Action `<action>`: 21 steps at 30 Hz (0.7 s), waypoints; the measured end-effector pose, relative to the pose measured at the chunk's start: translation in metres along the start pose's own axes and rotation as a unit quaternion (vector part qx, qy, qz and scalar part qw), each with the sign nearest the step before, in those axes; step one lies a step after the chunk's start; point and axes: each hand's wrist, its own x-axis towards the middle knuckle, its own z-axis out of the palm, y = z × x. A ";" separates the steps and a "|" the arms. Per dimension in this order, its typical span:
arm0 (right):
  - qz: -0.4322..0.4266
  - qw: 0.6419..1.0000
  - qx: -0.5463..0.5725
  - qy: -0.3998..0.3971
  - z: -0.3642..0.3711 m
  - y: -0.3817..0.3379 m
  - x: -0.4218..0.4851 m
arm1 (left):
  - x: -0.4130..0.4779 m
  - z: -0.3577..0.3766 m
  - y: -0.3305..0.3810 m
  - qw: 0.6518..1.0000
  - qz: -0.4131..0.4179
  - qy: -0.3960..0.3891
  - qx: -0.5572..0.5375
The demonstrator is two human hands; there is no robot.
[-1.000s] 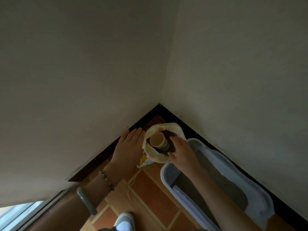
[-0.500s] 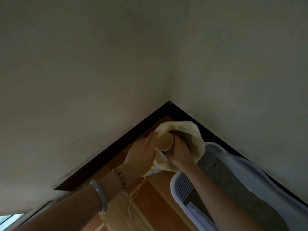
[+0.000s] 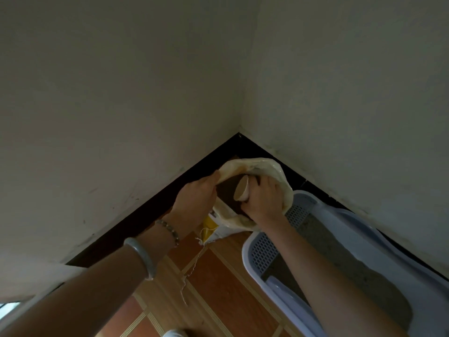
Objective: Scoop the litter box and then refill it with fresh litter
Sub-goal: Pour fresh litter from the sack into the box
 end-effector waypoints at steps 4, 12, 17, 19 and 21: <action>-0.012 0.996 -0.067 -0.053 0.012 -0.007 -0.004 | -0.002 -0.002 0.001 1.000 0.009 -0.005 -0.001; 0.007 0.983 -0.134 -0.125 0.032 -0.011 0.007 | -0.009 0.002 -0.012 0.996 0.092 0.008 -0.001; -0.006 0.988 -0.082 -0.130 0.038 -0.009 0.013 | -0.011 0.001 -0.010 0.996 0.092 0.002 -0.020; -0.022 0.988 -0.083 -0.128 0.040 -0.014 0.016 | -0.011 0.000 -0.010 0.996 0.086 0.002 -0.026; -0.027 0.989 -0.068 -0.131 0.043 -0.015 0.019 | -0.011 0.001 -0.009 0.996 0.078 -0.002 -0.037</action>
